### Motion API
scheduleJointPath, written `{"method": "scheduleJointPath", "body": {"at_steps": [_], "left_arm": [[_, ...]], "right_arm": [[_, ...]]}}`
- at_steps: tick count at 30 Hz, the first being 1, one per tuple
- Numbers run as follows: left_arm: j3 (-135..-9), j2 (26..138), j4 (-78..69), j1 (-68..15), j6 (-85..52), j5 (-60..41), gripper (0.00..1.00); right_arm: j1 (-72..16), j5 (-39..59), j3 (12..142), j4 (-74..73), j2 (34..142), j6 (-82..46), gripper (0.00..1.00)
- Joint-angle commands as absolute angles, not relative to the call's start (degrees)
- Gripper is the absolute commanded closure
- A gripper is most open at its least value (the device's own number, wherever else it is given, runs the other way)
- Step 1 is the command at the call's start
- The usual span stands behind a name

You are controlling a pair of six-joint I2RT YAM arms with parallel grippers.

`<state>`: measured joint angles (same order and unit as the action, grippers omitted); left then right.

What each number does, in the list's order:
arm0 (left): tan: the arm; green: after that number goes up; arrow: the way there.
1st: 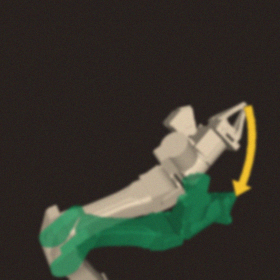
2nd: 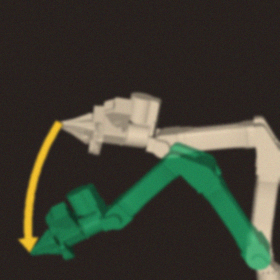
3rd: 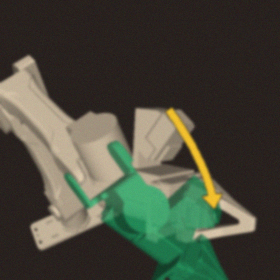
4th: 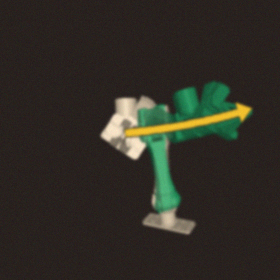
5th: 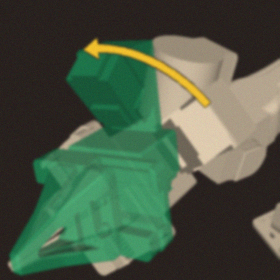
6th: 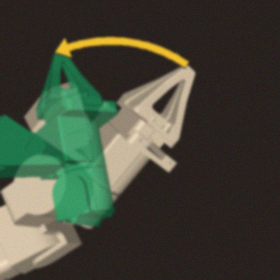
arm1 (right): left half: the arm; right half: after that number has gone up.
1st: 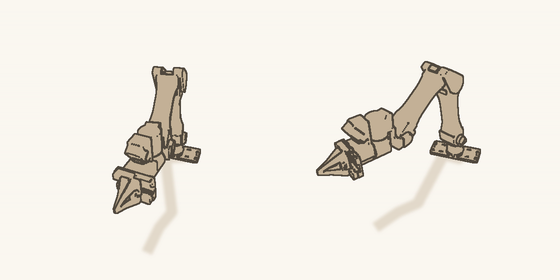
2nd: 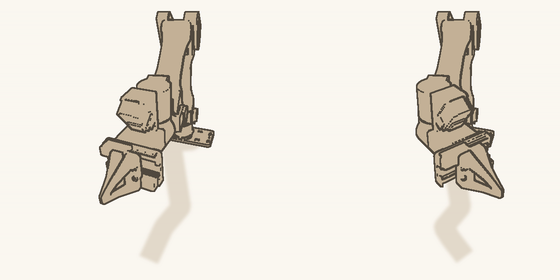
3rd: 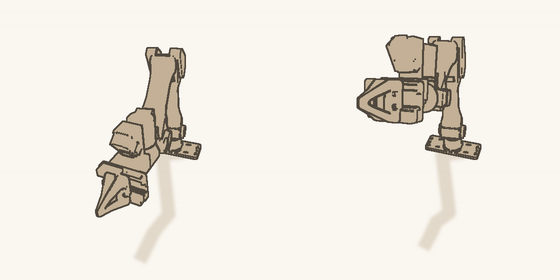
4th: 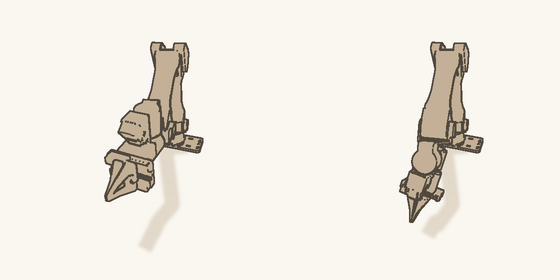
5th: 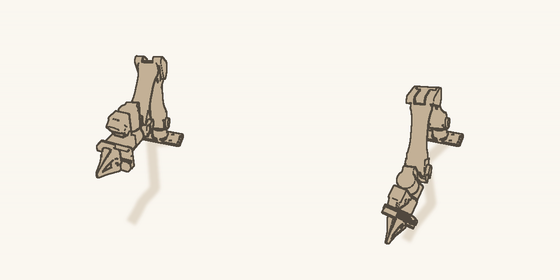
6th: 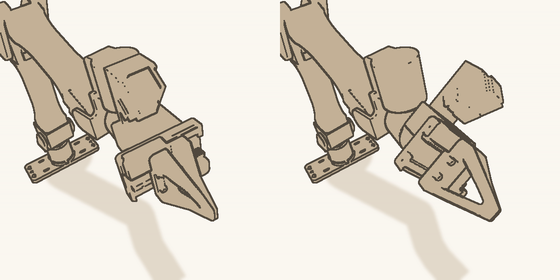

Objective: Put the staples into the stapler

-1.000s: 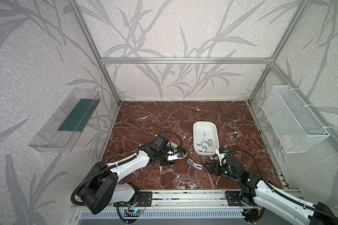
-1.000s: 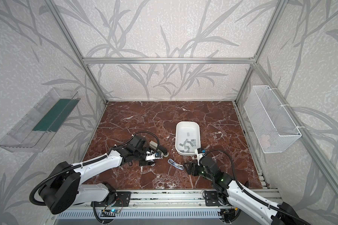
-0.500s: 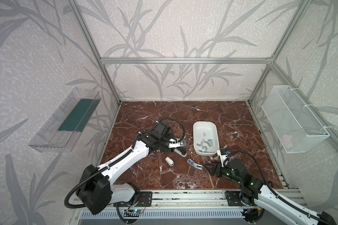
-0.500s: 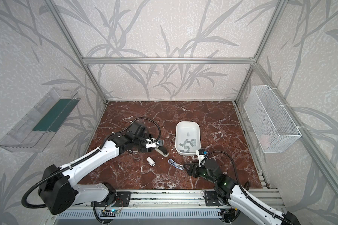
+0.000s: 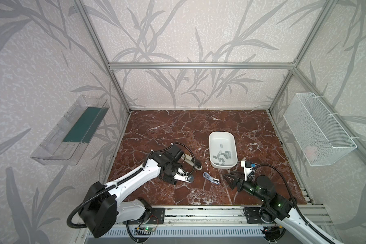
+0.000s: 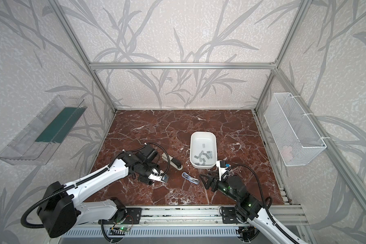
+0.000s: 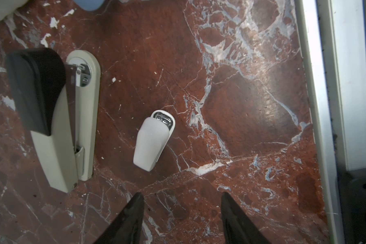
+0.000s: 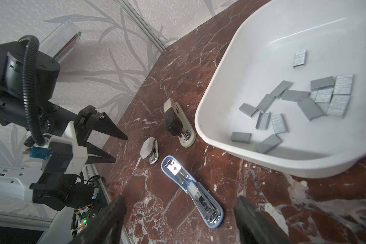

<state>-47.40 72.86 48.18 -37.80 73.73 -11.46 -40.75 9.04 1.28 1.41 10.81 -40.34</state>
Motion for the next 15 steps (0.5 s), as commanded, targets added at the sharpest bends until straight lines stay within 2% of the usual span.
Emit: {"method": "scheduleJointPath", "body": {"at_steps": [1,8,15], "left_arm": [[-49.7,77.5,48.9,-38.2,79.1,-10.4,0.43],[-53.4,85.0,47.7,-38.8,82.1,-9.9,0.43],[-53.0,86.7,45.4,-38.9,83.0,-9.5,0.43]], "right_arm": [[-40.5,9.0,0.9,9.5,12.4,-39.1,0.18],[-40.5,9.1,0.8,4.6,18.0,-38.6,0.18],[-40.5,9.1,0.9,2.1,20.9,-38.2,0.18]]}}
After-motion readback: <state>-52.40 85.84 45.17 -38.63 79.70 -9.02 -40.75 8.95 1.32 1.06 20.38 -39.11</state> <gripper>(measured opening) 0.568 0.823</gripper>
